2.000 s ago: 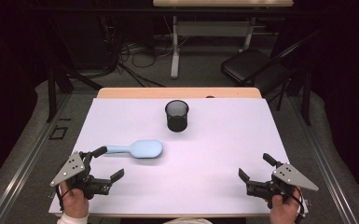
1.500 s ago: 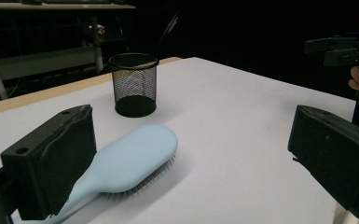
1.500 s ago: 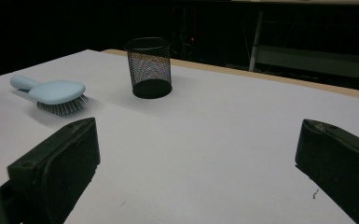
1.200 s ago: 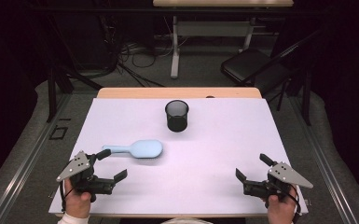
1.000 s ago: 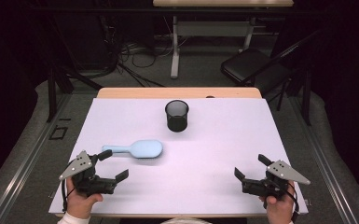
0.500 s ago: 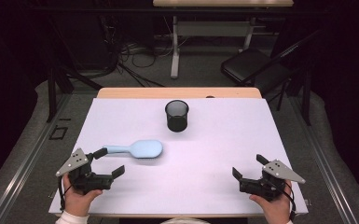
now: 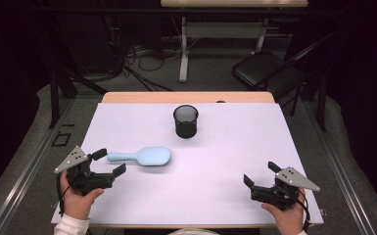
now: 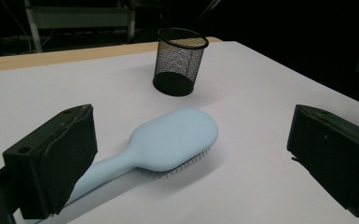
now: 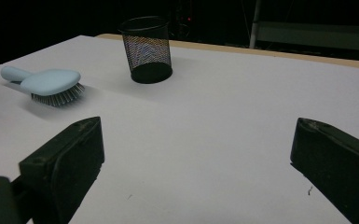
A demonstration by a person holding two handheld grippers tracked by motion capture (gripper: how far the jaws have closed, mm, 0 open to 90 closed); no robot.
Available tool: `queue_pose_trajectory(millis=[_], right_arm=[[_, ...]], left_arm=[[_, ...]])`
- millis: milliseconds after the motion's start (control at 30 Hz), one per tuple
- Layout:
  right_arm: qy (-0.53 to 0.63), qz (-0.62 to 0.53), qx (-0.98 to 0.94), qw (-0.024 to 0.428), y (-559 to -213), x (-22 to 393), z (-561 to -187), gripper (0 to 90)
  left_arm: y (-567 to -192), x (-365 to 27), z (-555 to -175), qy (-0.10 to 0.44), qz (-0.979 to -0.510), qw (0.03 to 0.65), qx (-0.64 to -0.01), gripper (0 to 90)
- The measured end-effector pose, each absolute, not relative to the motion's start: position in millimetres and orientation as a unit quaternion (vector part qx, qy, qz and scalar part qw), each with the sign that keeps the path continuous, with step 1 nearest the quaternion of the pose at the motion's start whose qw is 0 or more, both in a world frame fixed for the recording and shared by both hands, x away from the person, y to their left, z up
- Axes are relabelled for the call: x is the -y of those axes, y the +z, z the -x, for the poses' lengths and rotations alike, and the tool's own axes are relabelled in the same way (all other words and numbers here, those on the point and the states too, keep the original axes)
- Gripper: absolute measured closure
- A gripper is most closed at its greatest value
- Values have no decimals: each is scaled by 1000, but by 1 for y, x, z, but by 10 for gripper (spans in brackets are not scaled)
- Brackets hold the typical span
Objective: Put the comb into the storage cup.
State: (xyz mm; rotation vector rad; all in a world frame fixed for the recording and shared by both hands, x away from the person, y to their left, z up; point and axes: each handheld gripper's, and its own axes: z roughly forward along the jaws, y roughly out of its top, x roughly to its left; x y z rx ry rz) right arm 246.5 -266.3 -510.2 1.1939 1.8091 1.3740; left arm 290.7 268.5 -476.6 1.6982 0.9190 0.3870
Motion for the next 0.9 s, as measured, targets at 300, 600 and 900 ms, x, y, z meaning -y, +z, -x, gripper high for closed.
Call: queue_pose_trajectory(millis=[300,600,900], right_arm=[[511,-445,-679,282,-513,264,-249,29],[509,-452,-676,282,-514,265,-249,38],[505,-454,-678,282,-515,266,-250,44]], left_arm=[[-465,-272,-303,161,-722,543,-397,51],[-460,-272,-319,166,-724,531,-408,78],[-452,-275,-333,158,-729,511,-427,118]])
